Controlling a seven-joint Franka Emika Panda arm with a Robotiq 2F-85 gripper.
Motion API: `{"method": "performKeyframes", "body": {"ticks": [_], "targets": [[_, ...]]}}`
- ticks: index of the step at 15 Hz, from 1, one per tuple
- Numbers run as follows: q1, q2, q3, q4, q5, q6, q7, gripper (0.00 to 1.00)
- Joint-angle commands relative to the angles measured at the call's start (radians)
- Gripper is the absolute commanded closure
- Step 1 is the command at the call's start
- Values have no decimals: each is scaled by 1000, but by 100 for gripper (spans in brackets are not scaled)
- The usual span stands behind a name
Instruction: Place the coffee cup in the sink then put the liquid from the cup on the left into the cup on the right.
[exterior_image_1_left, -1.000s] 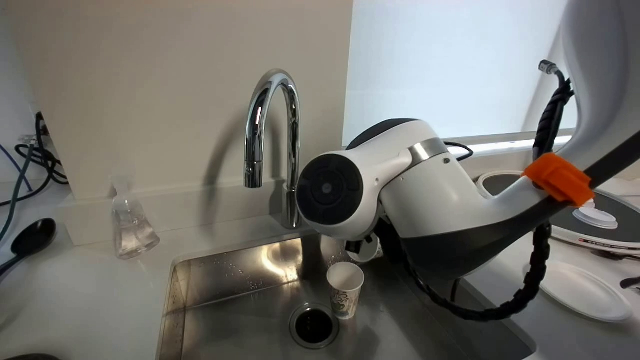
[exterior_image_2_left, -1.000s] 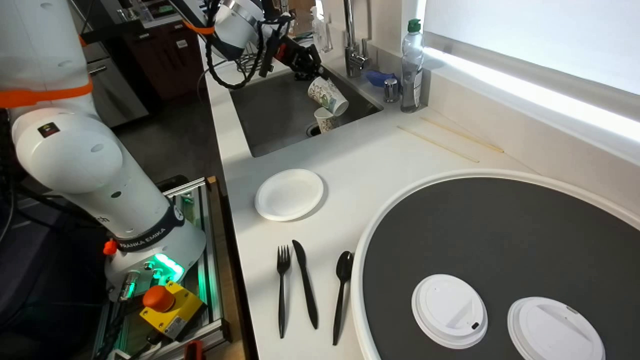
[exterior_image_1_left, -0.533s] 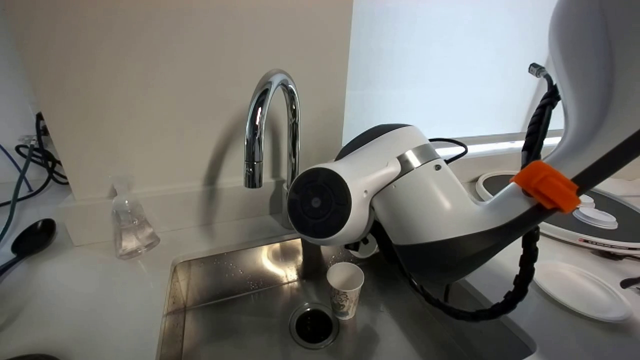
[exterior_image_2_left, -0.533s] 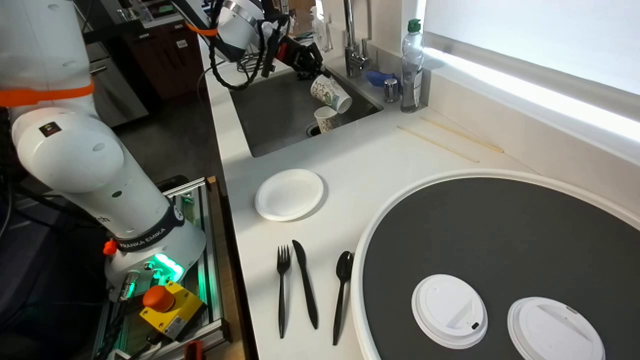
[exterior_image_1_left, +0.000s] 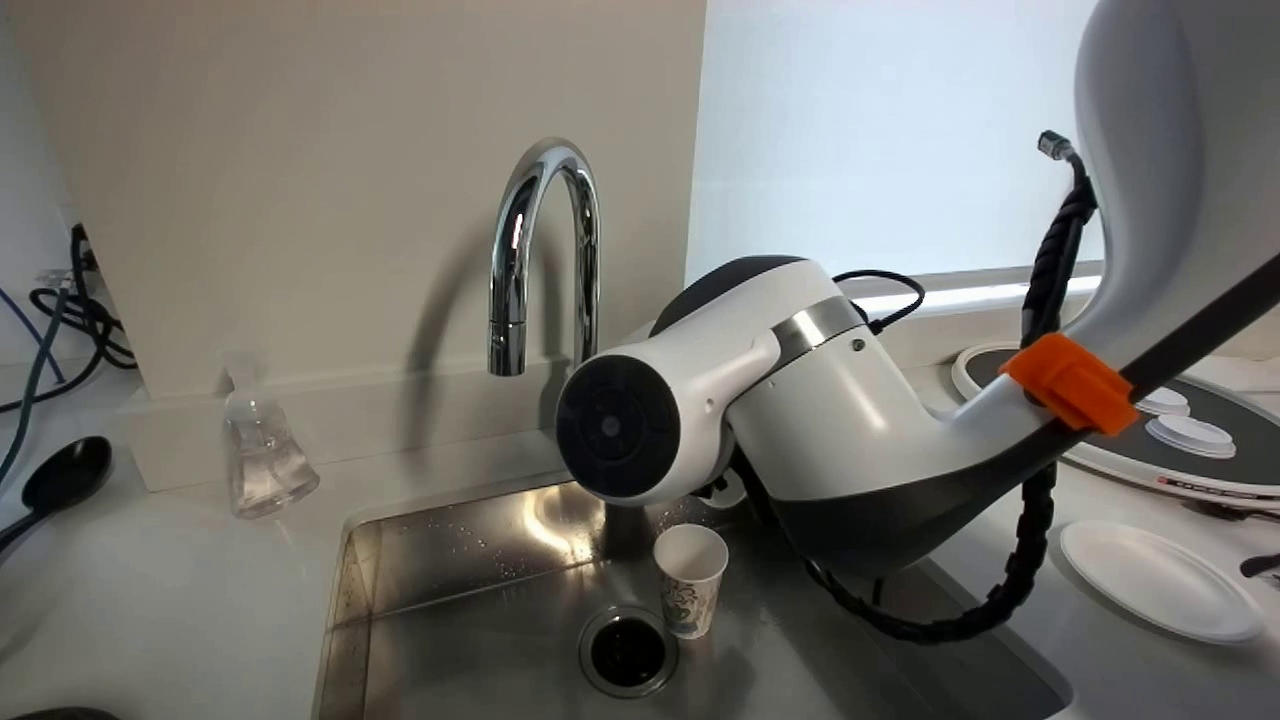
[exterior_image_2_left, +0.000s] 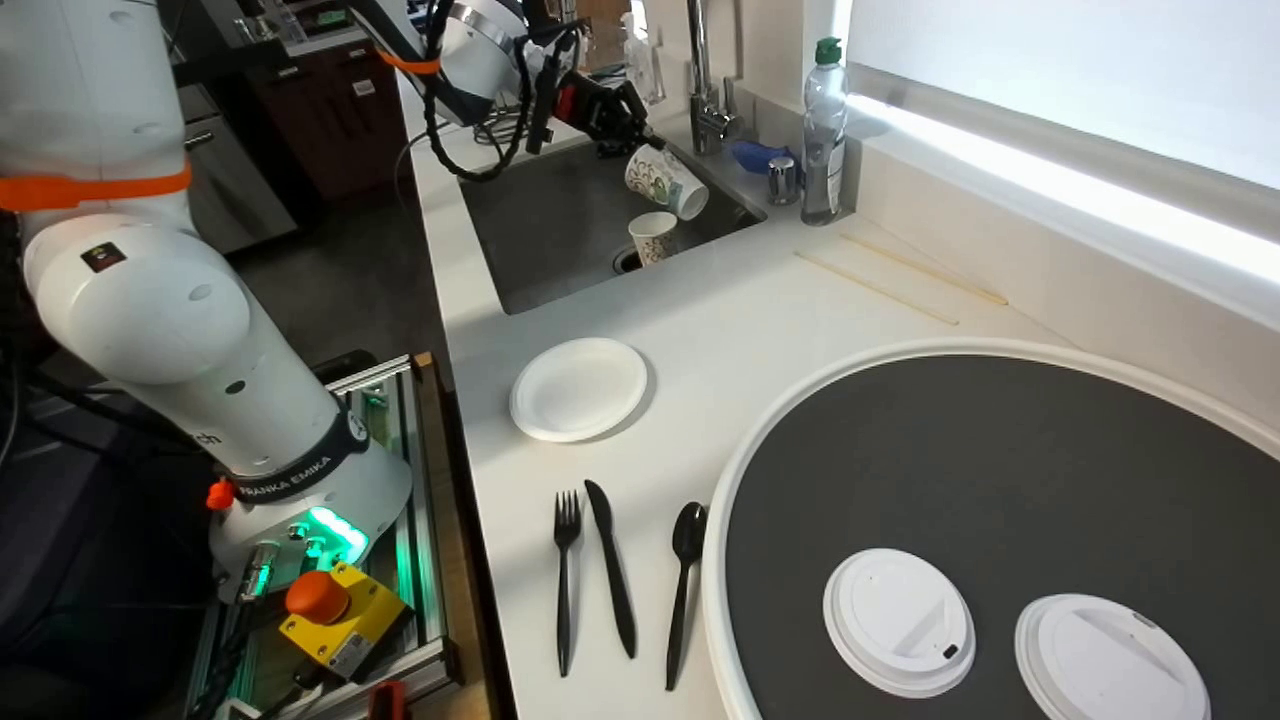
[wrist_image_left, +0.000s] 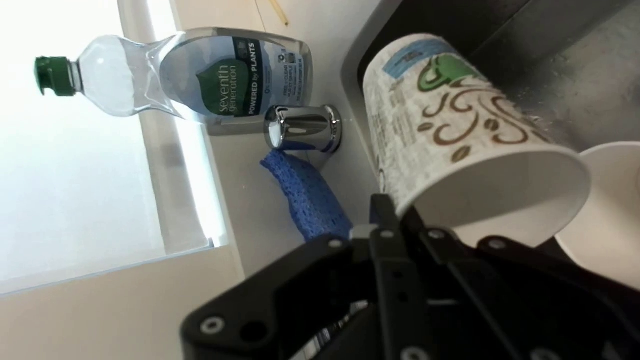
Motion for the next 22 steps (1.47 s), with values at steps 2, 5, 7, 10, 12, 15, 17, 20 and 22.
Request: {"method": "performKeyframes", "body": {"ticks": [2,5,7,10,12,15,17,20,22], "targets": [[32,32,-5,29,-42,-67,-18,99],[37,41,-2,35,-51,-76,-21,99],[43,46,0,40,-61,-82,-25,99],[51,55,1,47,-74,-88,-35,99],[56,58,2,49,-80,-88,-40,99],[59,62,3,49,-85,-89,-45,99],[61,64,2,50,-89,-91,-48,99],[65,65,1,52,-99,-97,-51,99],[66,67,2,54,-107,-101,-50,99]]}}
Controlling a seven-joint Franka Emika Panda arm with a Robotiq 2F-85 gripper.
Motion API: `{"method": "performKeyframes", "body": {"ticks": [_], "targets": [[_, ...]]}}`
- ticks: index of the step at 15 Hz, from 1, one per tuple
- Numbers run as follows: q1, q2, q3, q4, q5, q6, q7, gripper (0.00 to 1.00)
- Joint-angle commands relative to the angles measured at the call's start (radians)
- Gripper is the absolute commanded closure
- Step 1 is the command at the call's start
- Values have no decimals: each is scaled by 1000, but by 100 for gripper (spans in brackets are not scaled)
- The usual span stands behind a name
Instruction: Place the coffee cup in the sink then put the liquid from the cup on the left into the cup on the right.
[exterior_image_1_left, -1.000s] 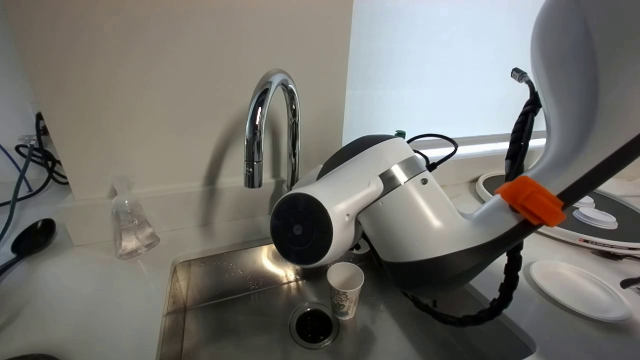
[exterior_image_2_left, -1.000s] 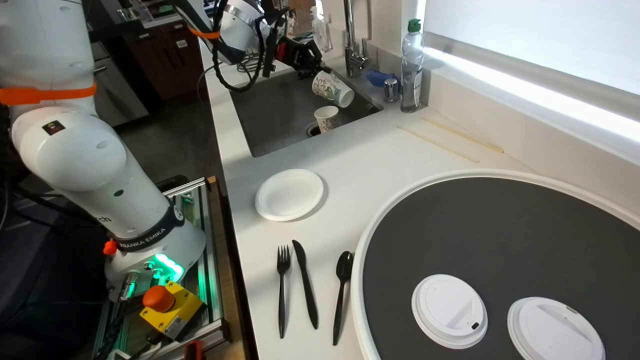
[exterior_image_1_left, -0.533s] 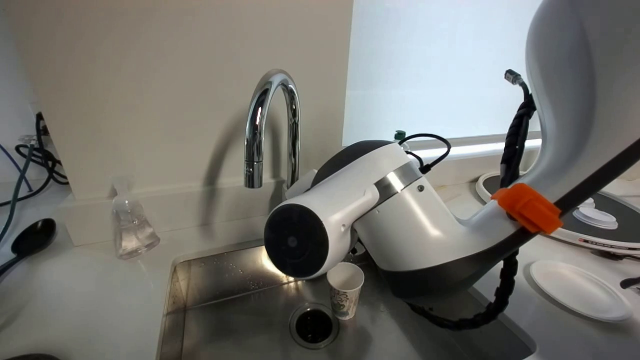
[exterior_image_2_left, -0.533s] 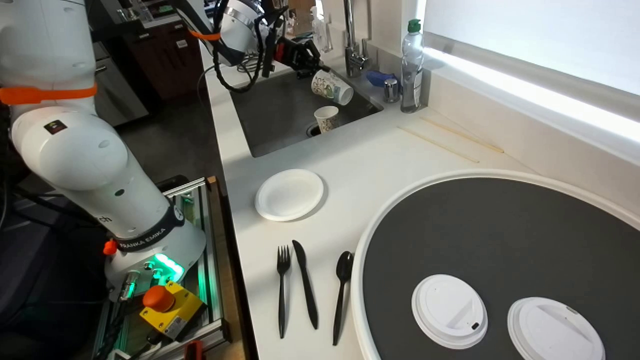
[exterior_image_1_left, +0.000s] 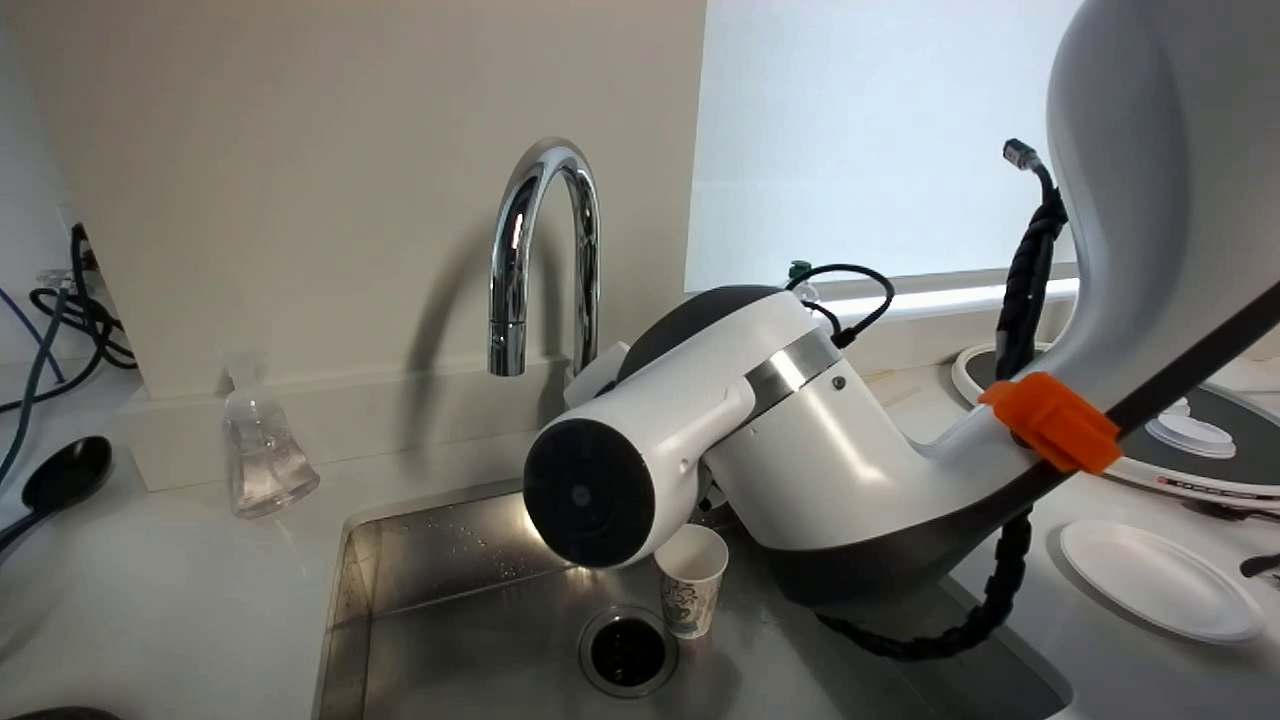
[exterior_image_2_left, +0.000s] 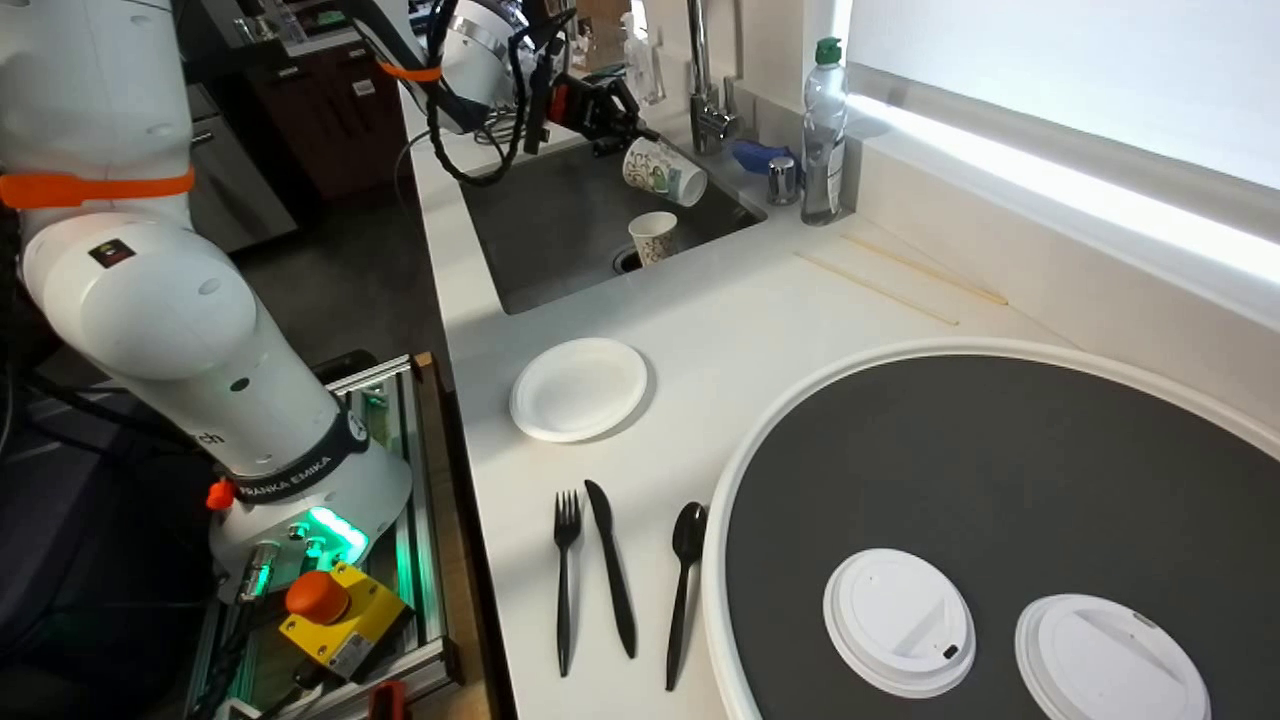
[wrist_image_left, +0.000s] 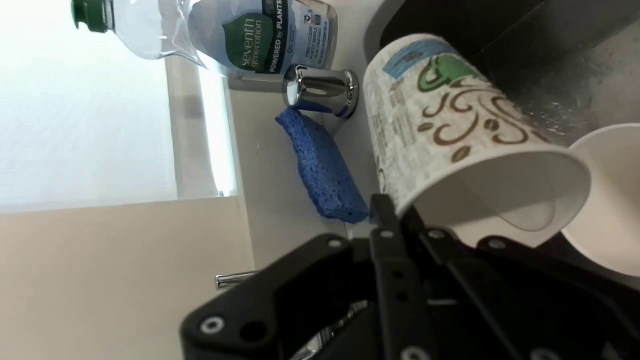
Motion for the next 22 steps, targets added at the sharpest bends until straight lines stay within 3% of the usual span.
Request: {"method": "performKeyframes", "body": {"ticks": [1,22], "targets": [[15,23,1,22,-29,-47,-12,99],[26,23,4,18,-45,-111,-21,99]]}}
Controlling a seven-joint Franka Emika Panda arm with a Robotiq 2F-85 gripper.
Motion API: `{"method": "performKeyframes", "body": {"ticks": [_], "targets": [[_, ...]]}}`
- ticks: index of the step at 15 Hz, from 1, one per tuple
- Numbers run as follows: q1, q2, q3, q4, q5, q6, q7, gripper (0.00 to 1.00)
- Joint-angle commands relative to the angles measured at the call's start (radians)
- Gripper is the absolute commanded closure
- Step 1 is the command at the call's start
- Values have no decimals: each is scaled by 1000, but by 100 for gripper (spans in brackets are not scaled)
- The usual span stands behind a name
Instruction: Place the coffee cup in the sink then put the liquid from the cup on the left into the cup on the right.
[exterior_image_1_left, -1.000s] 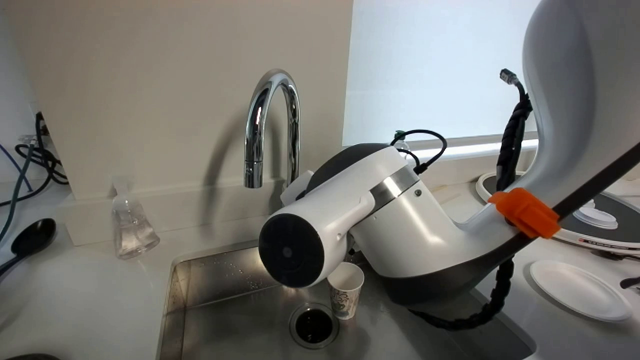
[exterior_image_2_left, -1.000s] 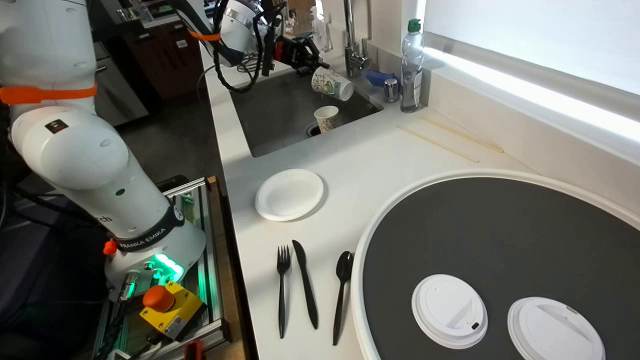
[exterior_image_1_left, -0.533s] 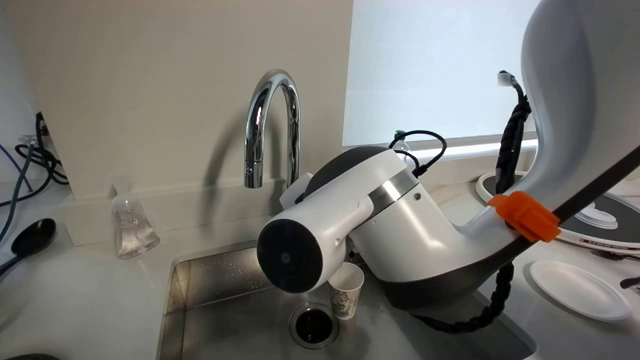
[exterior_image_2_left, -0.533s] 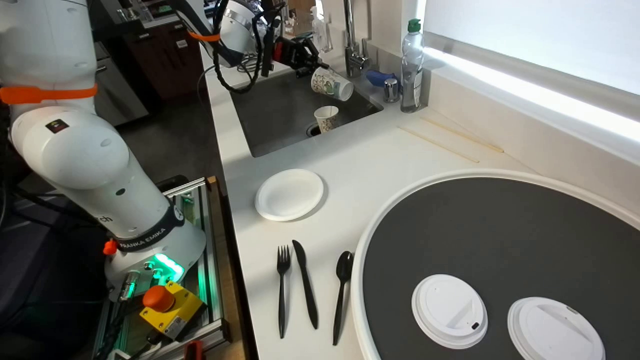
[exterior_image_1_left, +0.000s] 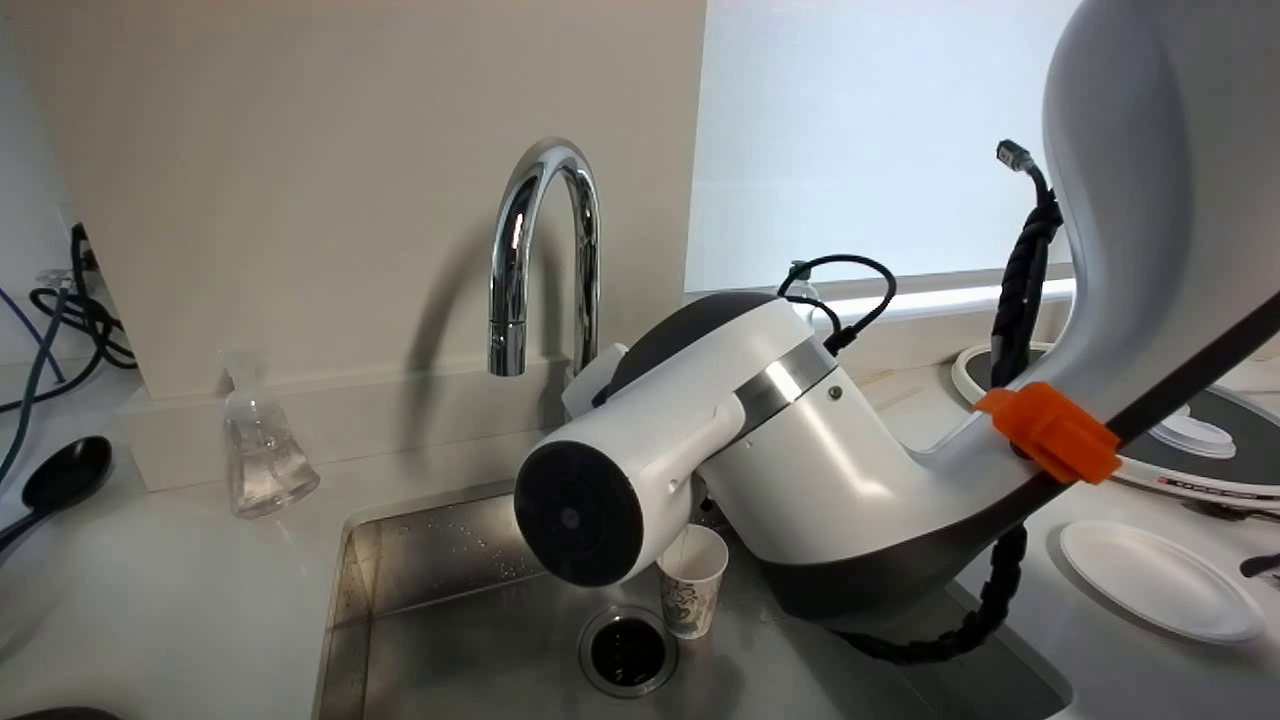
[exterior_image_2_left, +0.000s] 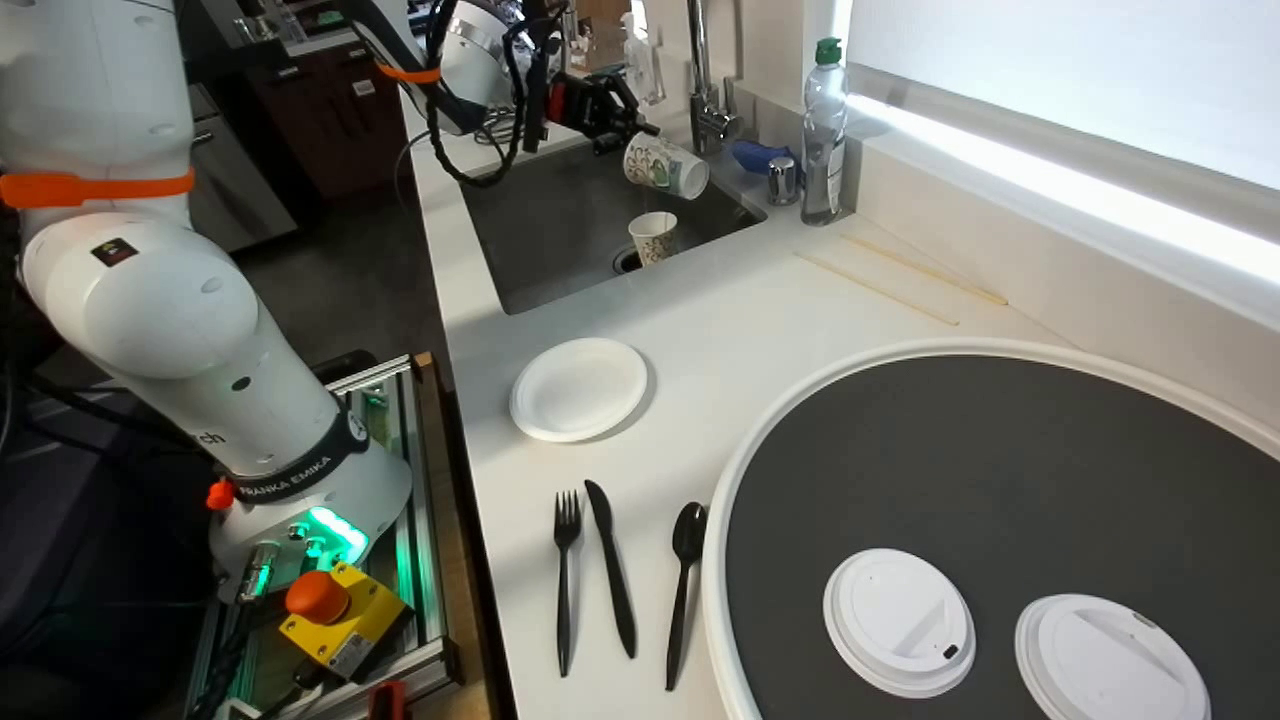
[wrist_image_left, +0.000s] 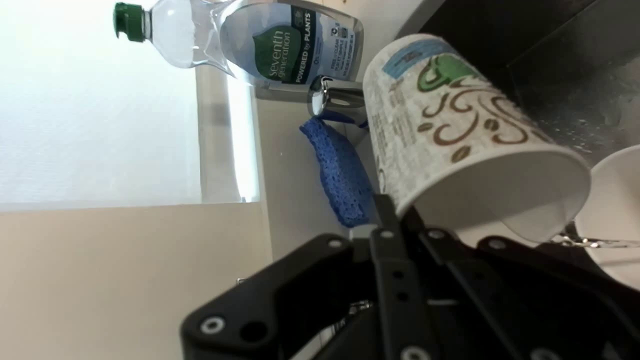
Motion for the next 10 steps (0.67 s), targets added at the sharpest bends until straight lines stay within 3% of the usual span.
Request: {"method": "performKeyframes", "body": {"ticks": [1,10], "targets": [[11,14,3,11,-26,-46,-16,99],[10,12,6,6,-41,-58,-32,99]]}}
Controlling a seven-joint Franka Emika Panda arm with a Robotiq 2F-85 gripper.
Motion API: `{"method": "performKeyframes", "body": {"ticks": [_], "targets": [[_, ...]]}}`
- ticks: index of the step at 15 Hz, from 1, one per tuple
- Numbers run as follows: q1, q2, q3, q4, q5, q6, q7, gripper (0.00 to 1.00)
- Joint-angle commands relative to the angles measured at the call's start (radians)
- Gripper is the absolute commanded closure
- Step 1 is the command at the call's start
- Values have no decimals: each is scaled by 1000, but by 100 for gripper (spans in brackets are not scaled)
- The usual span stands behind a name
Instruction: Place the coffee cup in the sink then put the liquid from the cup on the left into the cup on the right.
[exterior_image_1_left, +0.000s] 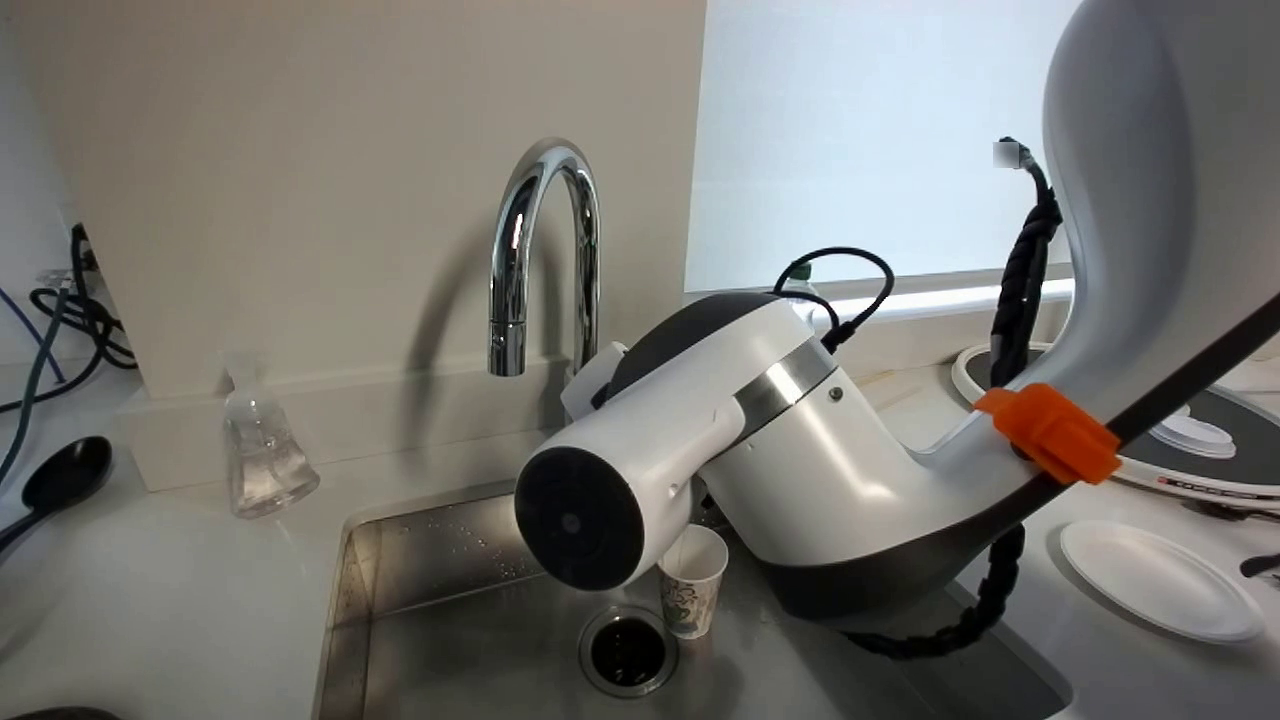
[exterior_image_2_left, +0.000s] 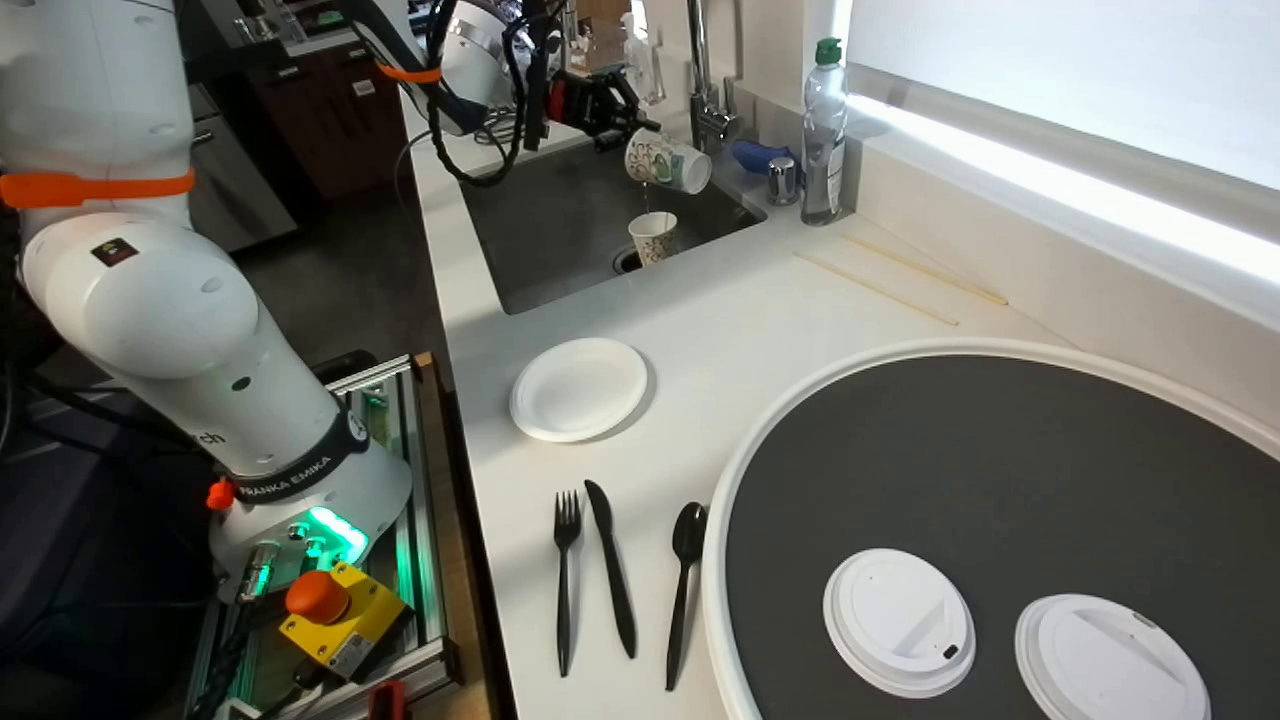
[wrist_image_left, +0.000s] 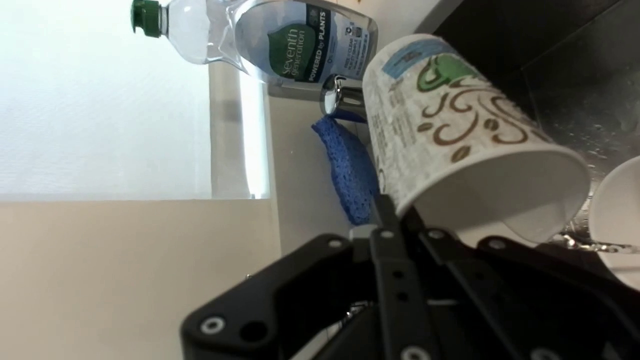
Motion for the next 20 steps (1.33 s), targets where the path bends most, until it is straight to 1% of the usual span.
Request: {"method": "performKeyframes", "body": {"ticks": [1,6,20], "targets": [[10,12,4,5,-21,-44,-20,99],[11,12,6,4,-27,-66,-35,99],[13,10,7,2,-43,-75,-54,99]]}}
